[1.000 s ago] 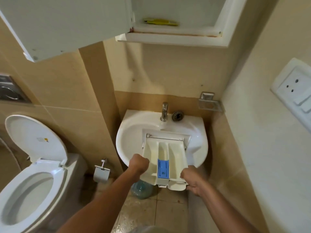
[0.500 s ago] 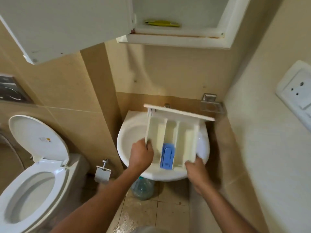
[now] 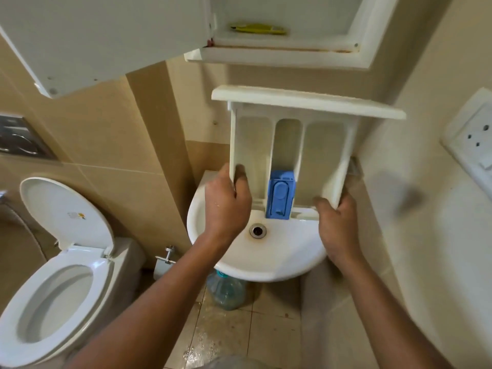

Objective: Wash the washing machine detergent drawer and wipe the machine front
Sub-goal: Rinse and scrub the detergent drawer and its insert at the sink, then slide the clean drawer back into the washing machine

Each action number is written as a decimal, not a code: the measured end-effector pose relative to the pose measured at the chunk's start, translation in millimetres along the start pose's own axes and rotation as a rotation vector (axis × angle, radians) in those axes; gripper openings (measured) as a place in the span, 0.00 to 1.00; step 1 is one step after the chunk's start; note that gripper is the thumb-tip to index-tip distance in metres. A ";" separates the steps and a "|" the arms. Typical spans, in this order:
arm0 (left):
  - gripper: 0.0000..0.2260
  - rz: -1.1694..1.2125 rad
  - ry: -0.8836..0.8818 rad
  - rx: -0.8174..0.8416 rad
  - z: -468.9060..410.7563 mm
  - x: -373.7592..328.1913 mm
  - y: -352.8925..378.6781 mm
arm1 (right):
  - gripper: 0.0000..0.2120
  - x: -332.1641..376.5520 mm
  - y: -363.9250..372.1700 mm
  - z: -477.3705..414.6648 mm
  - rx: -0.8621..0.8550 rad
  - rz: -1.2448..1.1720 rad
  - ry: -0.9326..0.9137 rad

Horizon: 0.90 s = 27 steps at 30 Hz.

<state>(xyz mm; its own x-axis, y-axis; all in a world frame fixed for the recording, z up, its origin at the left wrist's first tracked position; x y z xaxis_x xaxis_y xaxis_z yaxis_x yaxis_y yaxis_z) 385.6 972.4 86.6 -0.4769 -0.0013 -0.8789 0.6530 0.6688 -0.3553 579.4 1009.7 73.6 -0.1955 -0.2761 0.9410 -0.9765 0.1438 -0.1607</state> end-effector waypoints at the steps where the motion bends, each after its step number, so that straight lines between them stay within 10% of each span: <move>1: 0.12 0.009 0.036 -0.007 2.9 2.2 0.4 | 0.11 -0.7 1.7 6.0 -0.052 0.017 -0.027; 8: 0.08 -0.586 -0.673 0.586 55.5 141.7 25.5 | 0.14 -130.5 29.1 80.2 0.406 0.121 0.783; 12: 0.14 -1.033 -0.375 0.790 67.4 149.1 18.1 | 0.15 -143.5 28.7 107.3 0.508 0.146 0.764; 15: 0.15 -0.877 -0.441 0.681 56.3 146.3 14.2 | 0.14 -141.9 30.9 100.0 0.508 0.127 0.785; 20: 0.11 -0.602 -0.681 0.502 50.2 143.0 2.1 | 0.08 -120.1 25.9 86.0 0.658 0.230 0.616; 27: 0.10 -0.942 -0.315 0.501 3.9 113.6 -47.5 | 0.16 -39.0 28.8 21.6 0.679 0.533 -0.070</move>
<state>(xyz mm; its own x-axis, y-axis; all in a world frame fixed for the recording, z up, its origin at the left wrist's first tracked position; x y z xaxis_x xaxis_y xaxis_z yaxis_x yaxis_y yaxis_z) 302.7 937.6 2.3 -0.7829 -0.5869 -0.2065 0.3065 -0.0749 -0.9489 556.9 1004.0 25.8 -0.6263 -0.3943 0.6726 -0.5912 -0.3222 -0.7394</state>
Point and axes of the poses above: each hand's wrist, its own z-axis away from the middle knuckle, its own y-axis out of the palm, x = y × z, the point moved 2 cm from there along -z, towards the middle knuckle, and after that the axes turned 12 degrees about -y, right-handed, at the moved point
